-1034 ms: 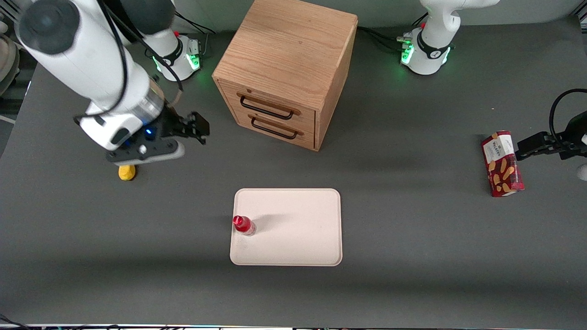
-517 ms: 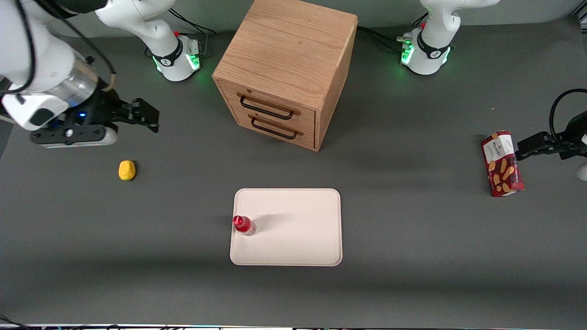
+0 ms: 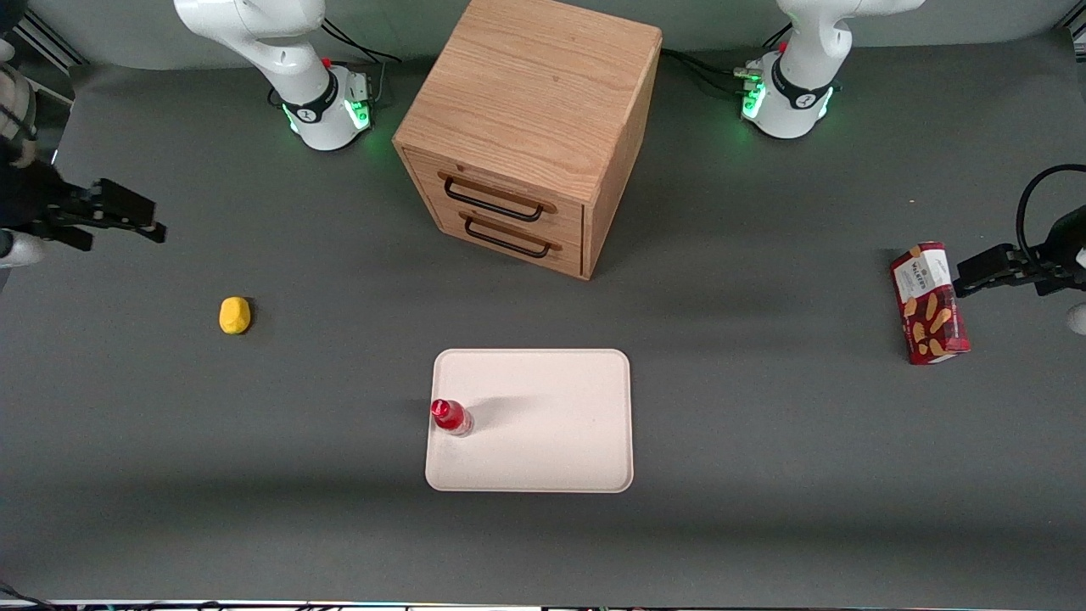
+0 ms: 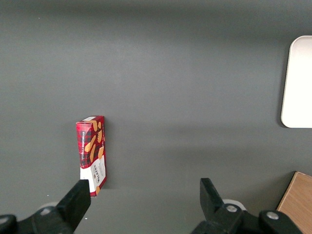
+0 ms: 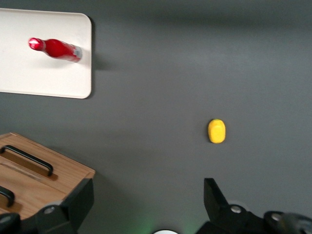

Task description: Place coke bottle on tray

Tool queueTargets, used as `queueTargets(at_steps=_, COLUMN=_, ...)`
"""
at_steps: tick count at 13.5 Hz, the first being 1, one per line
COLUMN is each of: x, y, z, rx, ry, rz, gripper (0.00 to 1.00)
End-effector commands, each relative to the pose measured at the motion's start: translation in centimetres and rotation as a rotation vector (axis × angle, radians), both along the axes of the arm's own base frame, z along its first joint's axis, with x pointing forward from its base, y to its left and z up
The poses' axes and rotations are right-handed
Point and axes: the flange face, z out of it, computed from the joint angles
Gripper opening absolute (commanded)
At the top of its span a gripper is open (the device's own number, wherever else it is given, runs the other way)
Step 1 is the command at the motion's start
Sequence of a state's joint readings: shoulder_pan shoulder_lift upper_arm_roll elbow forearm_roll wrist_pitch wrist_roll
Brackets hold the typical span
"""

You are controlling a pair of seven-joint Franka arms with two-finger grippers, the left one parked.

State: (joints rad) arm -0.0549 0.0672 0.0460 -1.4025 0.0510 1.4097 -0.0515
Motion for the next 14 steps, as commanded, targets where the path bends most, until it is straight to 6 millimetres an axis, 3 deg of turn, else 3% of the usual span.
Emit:
queueTargets(at_steps=1, x=-0.7, y=-2.4, z=-0.1, rx=-0.007, ry=-0.003, rz=0.019, gripper=1.0)
queueTargets(at_steps=2, x=-0.8, y=-3.7, z=-0.2, rx=-0.008, ry=-0.001, rz=-0.005, gripper=1.0)
queueTargets(at_steps=4, x=-0.8, y=-4.0, z=-0.5, rx=-0.008, ry=0.004, rz=-0.015, gripper=1.0)
queueTargets(at_steps=11, x=0.2, y=-2.5, z=-2.2, rx=-0.013, ry=-0.071, rz=-0.006, gripper=1.0)
queueTargets(at_steps=14, x=0.3, y=-2.3, z=-2.0, rx=-0.016, ry=-0.075, rz=-0.067, gripper=1.0)
